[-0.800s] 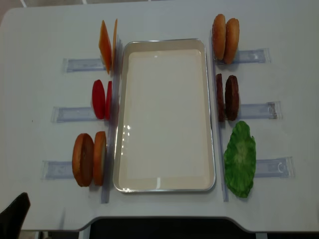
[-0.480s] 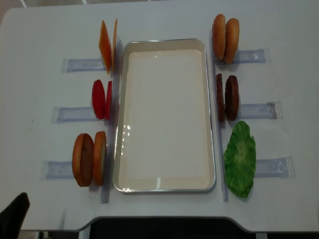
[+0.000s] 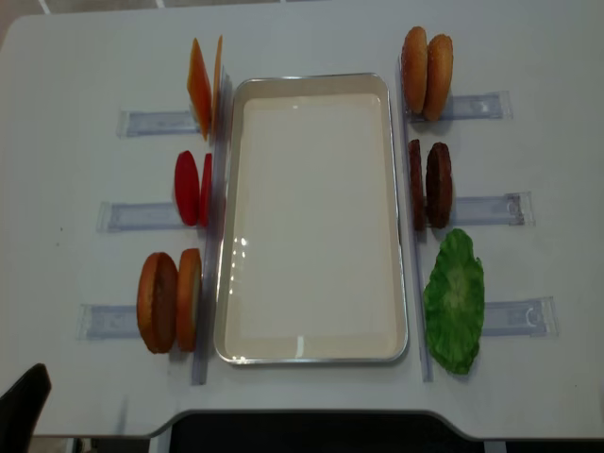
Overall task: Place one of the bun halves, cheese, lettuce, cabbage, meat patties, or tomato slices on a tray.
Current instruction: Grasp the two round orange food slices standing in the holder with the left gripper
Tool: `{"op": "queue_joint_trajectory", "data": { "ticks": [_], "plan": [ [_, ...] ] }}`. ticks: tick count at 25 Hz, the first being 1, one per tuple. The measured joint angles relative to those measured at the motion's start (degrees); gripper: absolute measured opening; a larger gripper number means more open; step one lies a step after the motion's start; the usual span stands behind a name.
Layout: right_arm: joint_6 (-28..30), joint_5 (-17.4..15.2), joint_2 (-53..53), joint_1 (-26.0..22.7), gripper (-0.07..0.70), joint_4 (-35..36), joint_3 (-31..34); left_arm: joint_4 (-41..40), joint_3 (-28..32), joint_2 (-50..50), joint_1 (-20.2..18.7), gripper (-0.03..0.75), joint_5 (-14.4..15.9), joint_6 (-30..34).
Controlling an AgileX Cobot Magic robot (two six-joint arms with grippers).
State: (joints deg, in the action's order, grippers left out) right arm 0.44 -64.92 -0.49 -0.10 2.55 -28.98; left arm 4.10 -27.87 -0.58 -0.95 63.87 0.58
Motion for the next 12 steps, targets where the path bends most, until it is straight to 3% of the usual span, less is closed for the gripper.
{"op": "queue_joint_trajectory", "data": {
  "ticks": [12],
  "plan": [
    [0.0,0.0,0.0,0.0,0.492,0.0,0.0,0.1,-8.3,16.6,0.0,0.489,1.5,0.0]
  ]
}}
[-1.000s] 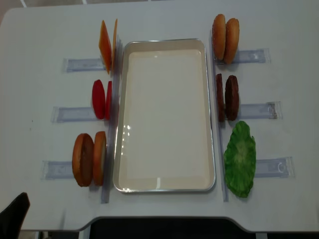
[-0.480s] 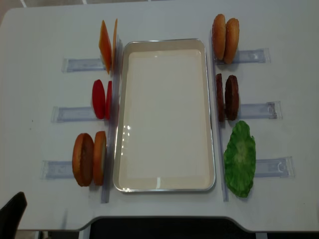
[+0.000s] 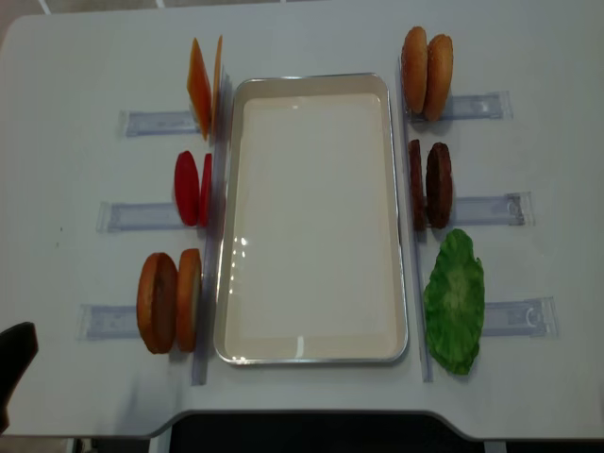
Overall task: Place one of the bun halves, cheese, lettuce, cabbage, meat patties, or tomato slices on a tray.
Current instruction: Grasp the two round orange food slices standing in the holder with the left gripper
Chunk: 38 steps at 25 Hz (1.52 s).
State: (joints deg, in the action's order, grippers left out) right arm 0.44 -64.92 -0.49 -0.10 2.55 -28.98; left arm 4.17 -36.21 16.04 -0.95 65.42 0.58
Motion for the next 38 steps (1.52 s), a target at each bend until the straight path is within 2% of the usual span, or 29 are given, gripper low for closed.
{"op": "queue_joint_trajectory", "data": {
  "ticks": [8,15,20,24,29,34,38],
  "plan": [
    [0.0,0.0,0.0,0.0,0.492,0.0,0.0,0.0,-5.7,15.6,0.0,0.470,3.0,0.0],
    [0.0,0.0,0.0,0.0,0.492,0.0,0.0,0.0,-13.9,28.8,0.0,0.471,5.8,-0.6],
    [0.0,0.0,0.0,0.0,0.492,0.0,0.0,0.0,-21.6,38.4,0.0,0.471,5.8,-0.9],
    [0.0,0.0,0.0,0.0,0.492,0.0,0.0,-0.2,-25.5,44.2,0.0,0.471,5.8,-0.9],
    [0.0,0.0,0.0,0.0,0.491,0.0,0.0,-1.2,-26.5,50.6,0.0,0.471,5.8,-1.0],
    [0.0,0.0,0.0,0.0,0.491,0.0,0.0,-2.4,-26.5,52.4,0.0,0.471,5.7,-1.1],
    [0.0,0.0,0.0,0.0,0.491,0.0,0.0,-2.9,-26.5,52.4,-2.5,0.471,5.7,-3.4]
  ]
}}
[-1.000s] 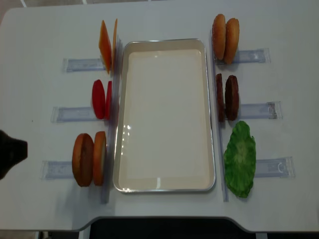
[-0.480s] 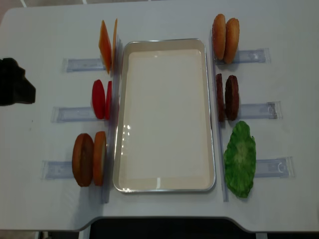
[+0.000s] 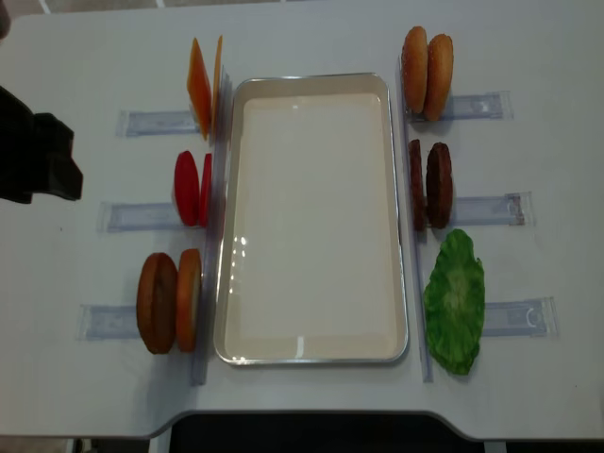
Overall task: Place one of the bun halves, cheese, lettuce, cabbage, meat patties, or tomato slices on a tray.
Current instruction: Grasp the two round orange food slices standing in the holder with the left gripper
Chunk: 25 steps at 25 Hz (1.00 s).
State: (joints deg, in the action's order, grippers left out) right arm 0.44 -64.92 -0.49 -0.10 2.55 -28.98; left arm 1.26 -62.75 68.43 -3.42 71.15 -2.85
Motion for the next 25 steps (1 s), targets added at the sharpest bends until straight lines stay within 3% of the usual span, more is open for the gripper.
{"op": "queue_joint_trajectory", "data": {
  "ticks": [13,25],
  "plan": [
    [0.0,0.0,0.0,0.0,0.491,0.0,0.0,-4.8,0.0,0.2,-20.2,0.471,0.0,-20.6],
    [0.0,0.0,0.0,0.0,0.491,0.0,0.0,-5.4,0.0,10.4,-29.8,0.471,-0.3,-28.8]
  ]
}}
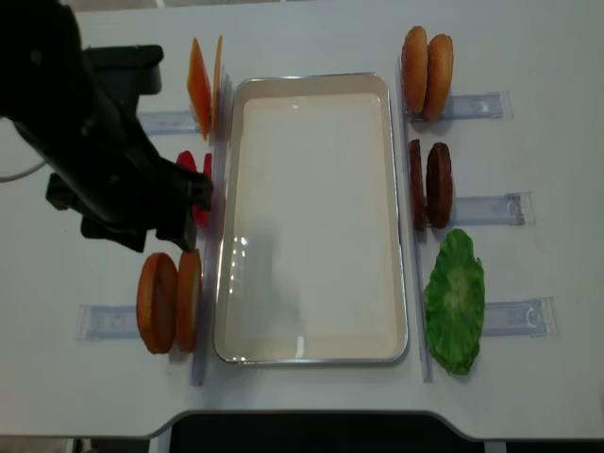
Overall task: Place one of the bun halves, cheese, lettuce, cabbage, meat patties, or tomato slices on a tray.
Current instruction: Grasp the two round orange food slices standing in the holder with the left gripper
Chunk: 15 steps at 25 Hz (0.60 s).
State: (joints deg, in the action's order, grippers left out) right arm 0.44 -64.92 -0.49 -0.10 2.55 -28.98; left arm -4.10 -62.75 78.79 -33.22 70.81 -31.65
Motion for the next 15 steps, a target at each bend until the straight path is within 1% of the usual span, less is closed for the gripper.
{"op": "queue_joint_trajectory", "data": {
  "ticks": [15],
  "plan": [
    [0.0,0.0,0.0,0.0,0.491,0.0,0.0,0.4,1.0,4.6,-0.2,0.471,-0.6,-0.9]
  ]
}}
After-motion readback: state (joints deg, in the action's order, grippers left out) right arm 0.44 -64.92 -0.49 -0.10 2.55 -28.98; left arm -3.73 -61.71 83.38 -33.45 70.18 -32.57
